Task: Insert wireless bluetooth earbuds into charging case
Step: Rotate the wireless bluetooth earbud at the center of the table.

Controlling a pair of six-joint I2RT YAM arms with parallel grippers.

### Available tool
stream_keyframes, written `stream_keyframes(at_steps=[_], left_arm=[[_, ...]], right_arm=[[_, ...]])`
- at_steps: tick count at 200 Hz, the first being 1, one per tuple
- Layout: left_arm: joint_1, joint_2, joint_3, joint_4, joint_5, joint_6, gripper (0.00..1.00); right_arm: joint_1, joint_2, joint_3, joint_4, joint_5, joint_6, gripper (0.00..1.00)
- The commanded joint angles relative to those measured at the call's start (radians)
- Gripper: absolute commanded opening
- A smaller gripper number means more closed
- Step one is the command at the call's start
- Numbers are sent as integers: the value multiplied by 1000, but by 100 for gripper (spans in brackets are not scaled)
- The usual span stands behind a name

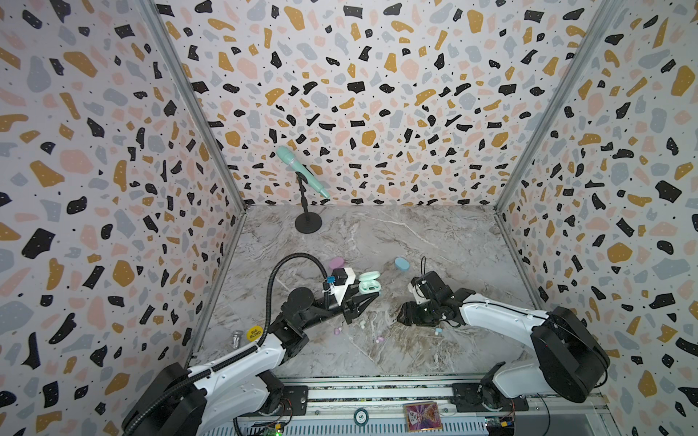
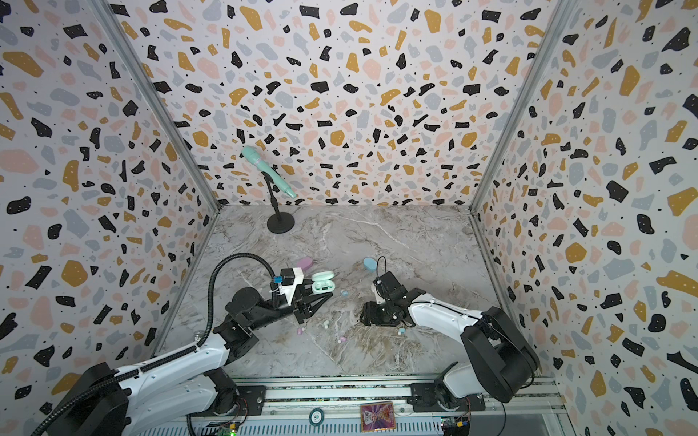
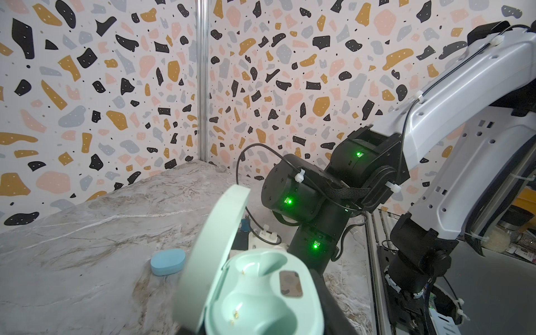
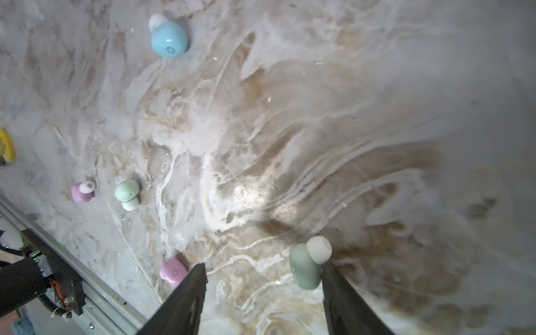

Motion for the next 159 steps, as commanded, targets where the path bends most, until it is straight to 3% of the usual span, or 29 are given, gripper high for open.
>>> stream_keyframes(at_steps=[1, 62, 159], left_arm=[[4, -4, -5, 69, 10, -1, 27], [4, -6, -4, 65, 12, -1, 27], [4, -16, -6, 61, 7, -2, 27]], right_arm=[[21, -18, 52, 21, -43, 13, 65], [14, -31, 61, -82, 57, 12, 65], [-35, 24, -22, 27, -14, 32, 71]])
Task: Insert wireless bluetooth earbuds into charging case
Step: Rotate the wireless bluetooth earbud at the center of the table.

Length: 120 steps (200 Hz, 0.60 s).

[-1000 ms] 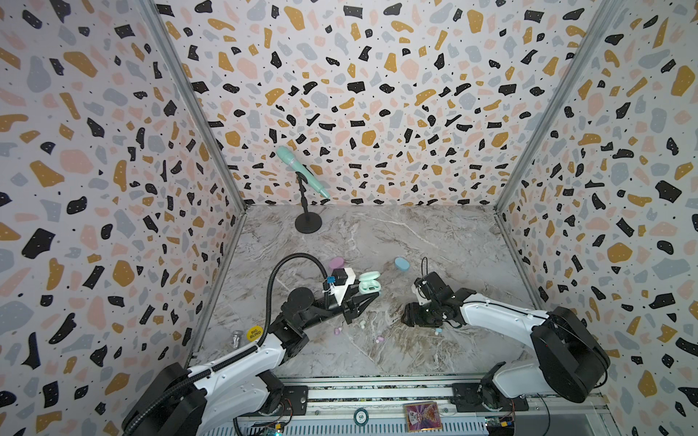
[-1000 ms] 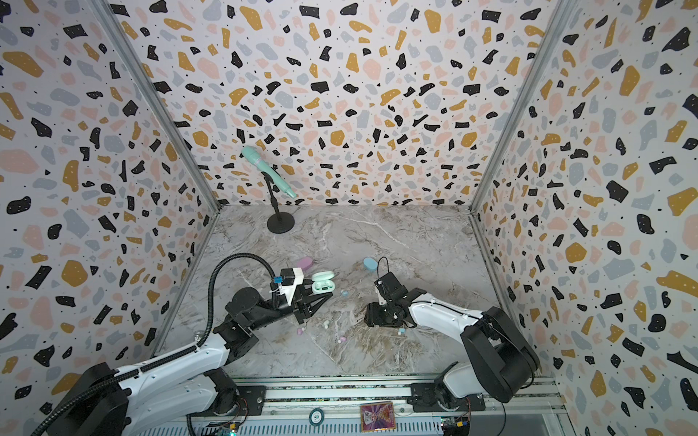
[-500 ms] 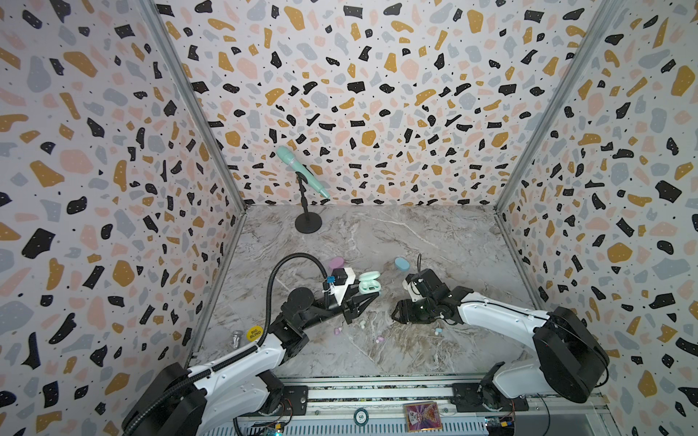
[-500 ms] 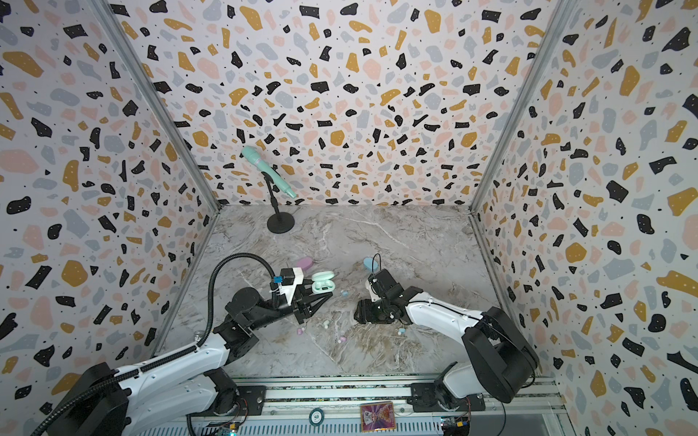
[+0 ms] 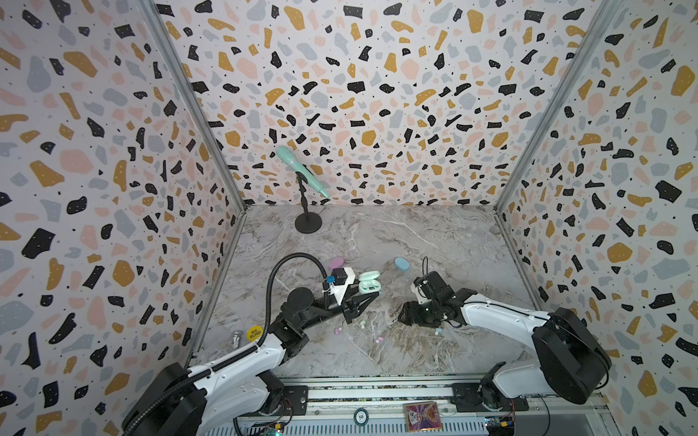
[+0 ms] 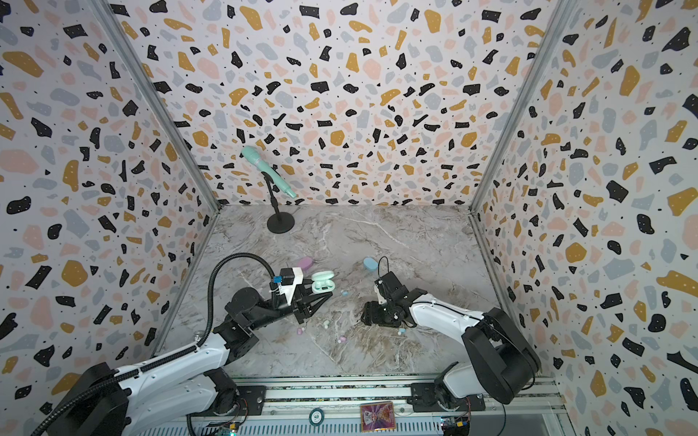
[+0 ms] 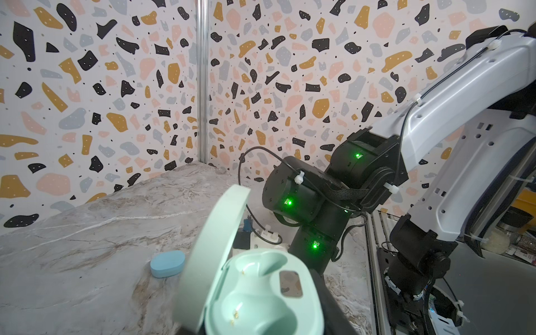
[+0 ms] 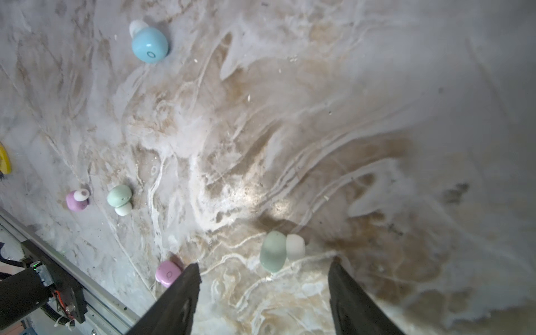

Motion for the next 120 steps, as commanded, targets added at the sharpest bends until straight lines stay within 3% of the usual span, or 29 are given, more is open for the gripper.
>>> stream_keyframes(at_steps=[1, 120], left_arm=[[4, -16, -6, 54, 7, 1, 27], [4, -22, -9, 51, 1, 4, 27]], right_arm=[[-4, 24, -10, 42, -33, 4, 71], [139, 77, 156, 23, -120, 13, 69]])
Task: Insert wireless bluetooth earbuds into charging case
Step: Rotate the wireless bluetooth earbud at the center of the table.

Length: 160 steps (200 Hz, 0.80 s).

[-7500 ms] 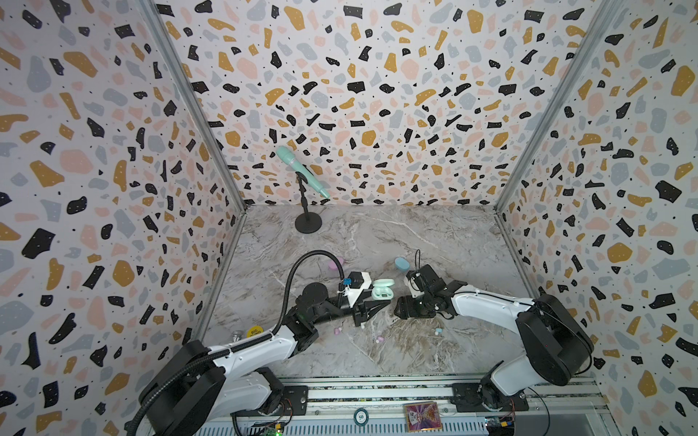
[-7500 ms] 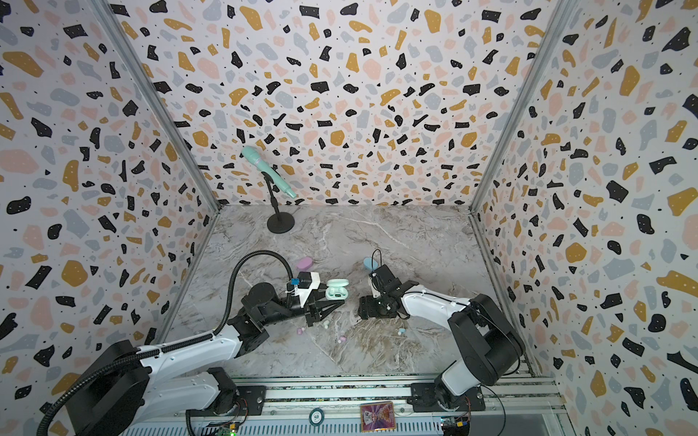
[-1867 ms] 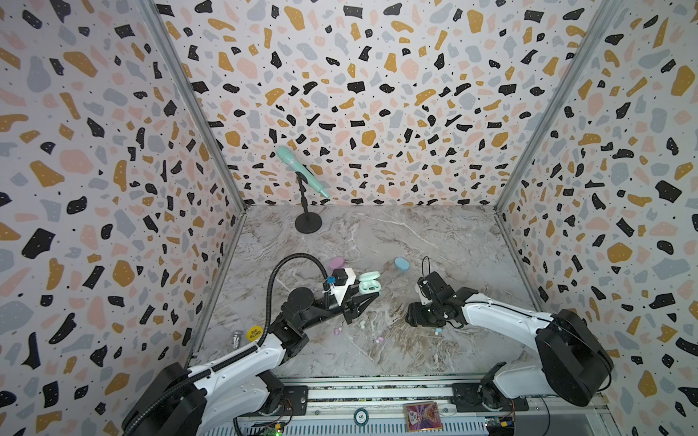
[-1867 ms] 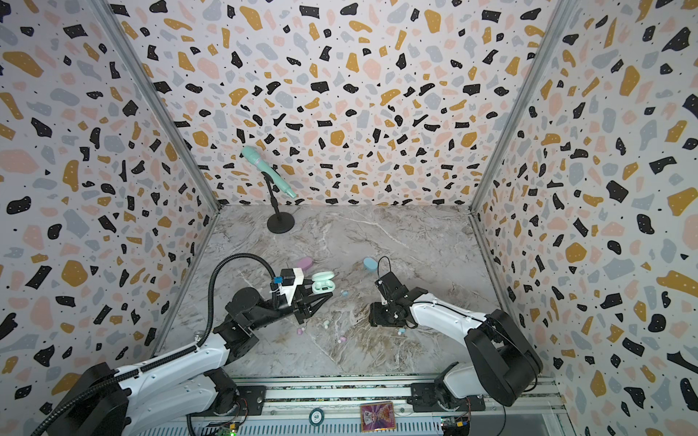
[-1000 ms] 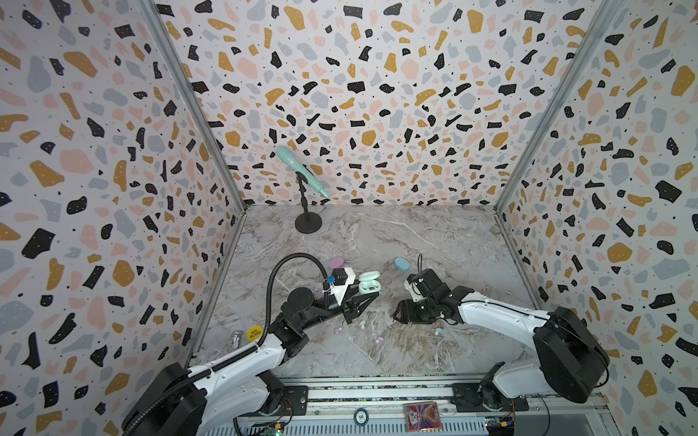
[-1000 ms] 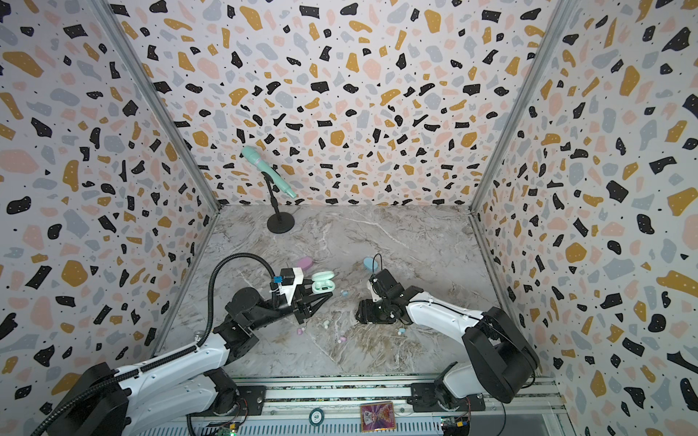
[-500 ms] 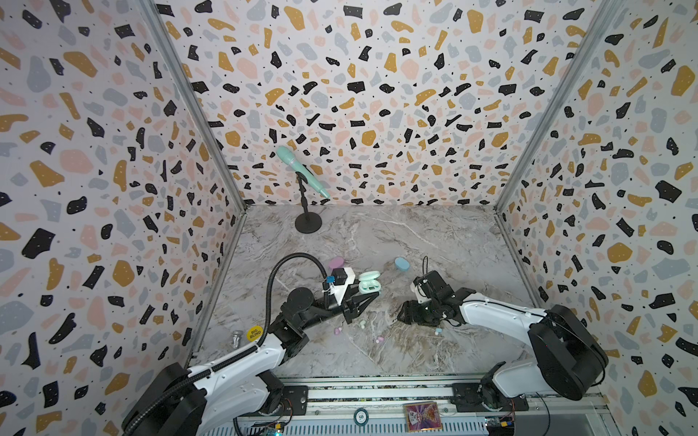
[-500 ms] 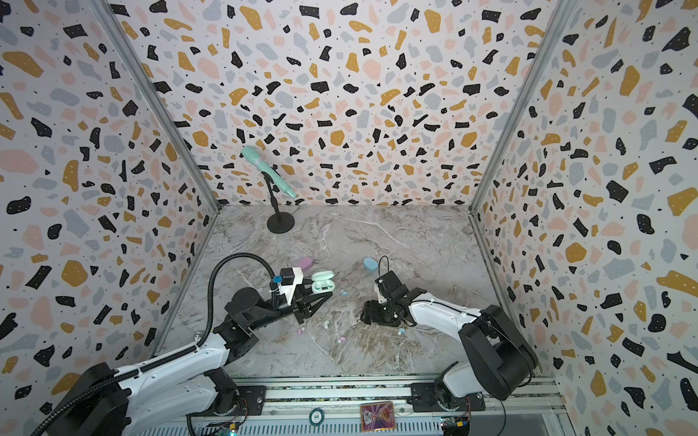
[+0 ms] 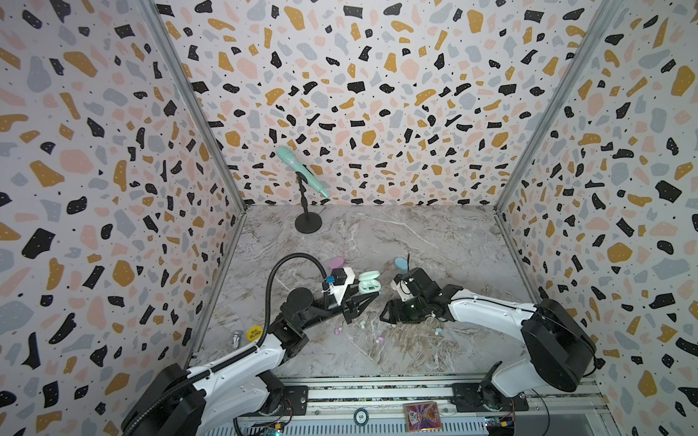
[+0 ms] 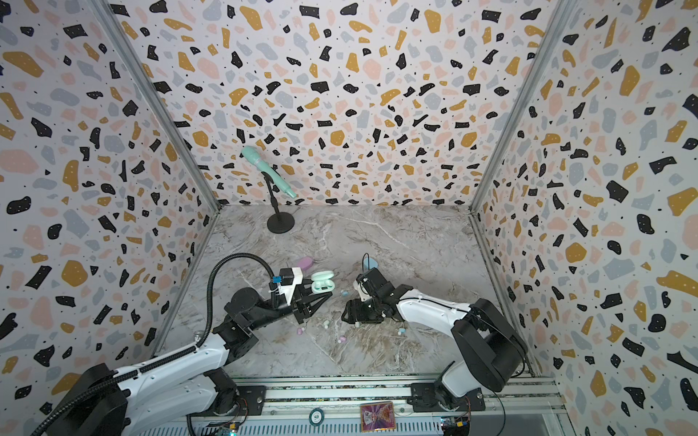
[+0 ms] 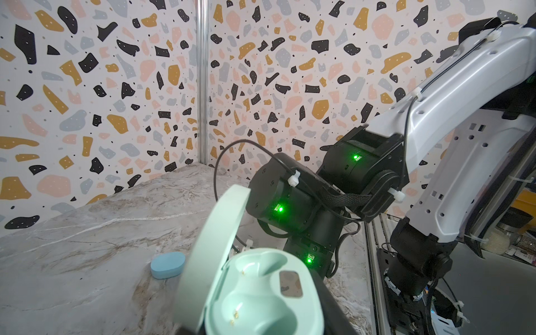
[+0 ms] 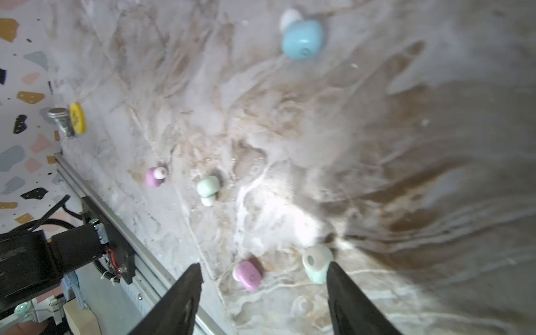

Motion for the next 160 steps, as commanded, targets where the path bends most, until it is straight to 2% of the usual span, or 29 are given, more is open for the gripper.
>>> stream_keyframes(at_steps=[1, 57, 97, 160], left_arm=[[4, -16, -8, 53, 1, 5, 27], [4, -16, -7, 58, 2, 2, 27], [4, -29, -9, 51, -3, -4, 27], [19, -63, -17, 30, -24, -17, 27]], right_arm=[[16, -2, 27, -42, -10, 7, 69], [18, -4, 29, -122, 99, -24, 68], [78, 61, 58, -201, 236, -84, 66], [145, 124, 104, -258, 377, -143, 62]])
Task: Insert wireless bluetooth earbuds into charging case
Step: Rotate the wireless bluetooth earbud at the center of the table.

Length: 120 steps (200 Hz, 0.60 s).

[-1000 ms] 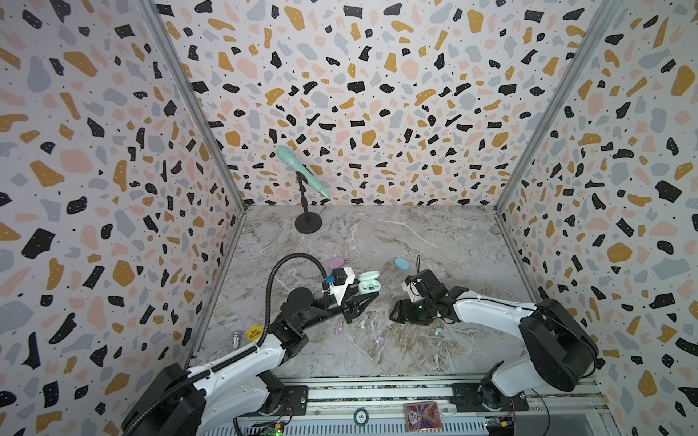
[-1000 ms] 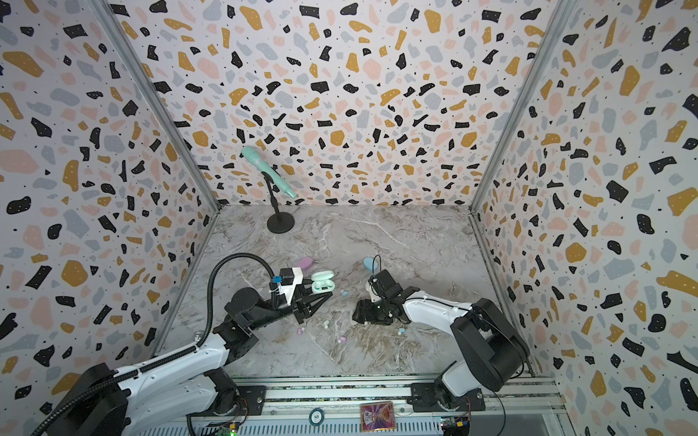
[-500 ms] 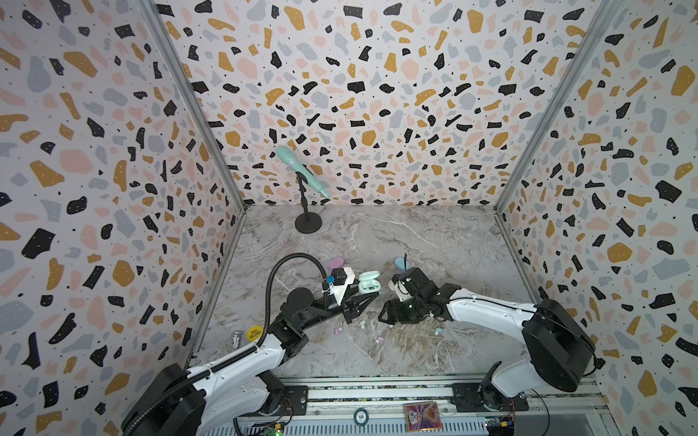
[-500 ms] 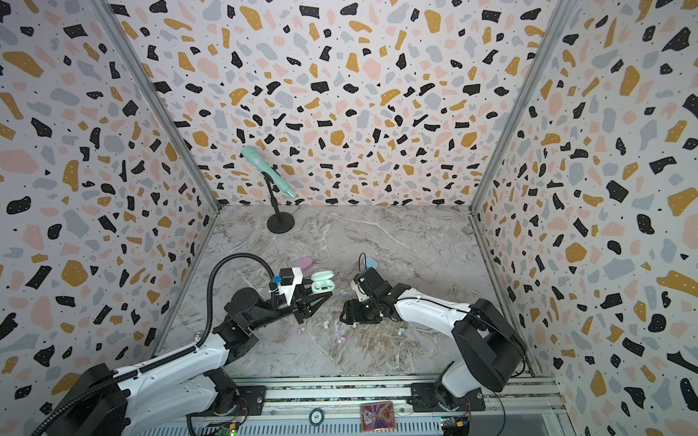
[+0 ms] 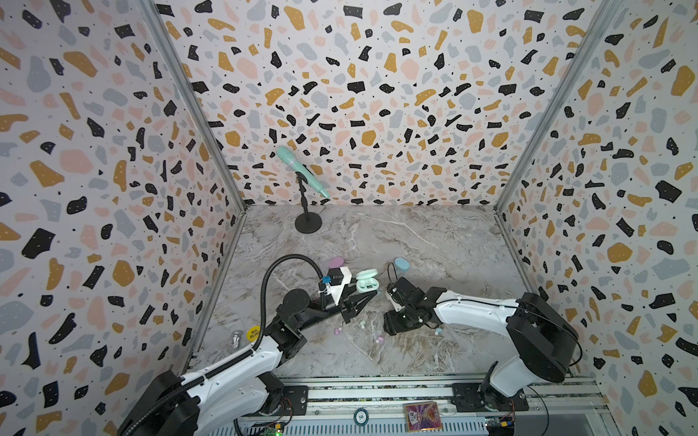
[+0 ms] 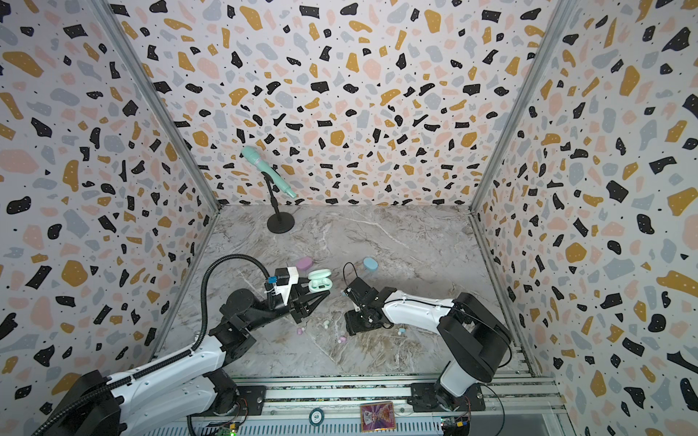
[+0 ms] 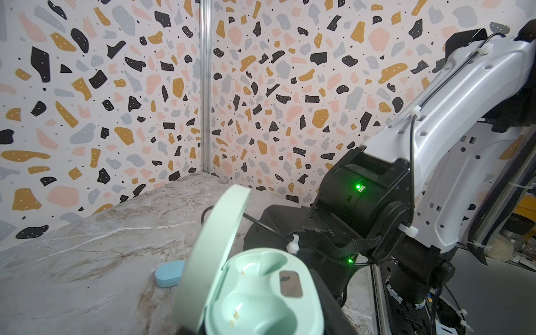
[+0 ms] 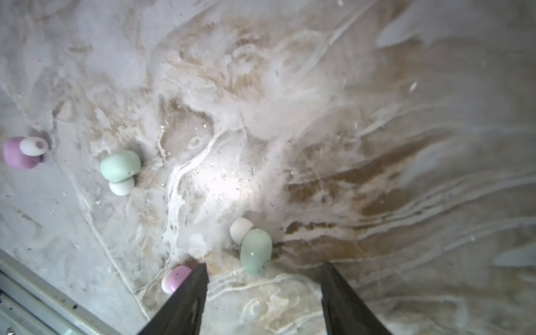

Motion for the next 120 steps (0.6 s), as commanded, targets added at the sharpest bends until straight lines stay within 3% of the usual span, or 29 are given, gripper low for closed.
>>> stream_keyframes(at_steps=[1, 120], left_arm=[[11, -16, -13, 37, -12, -14, 27], [29, -23, -22, 46, -16, -25, 27]], right_arm=[[23, 27, 42, -85, 101, -44, 62], [92, 78, 75, -149, 337, -118, 57]])
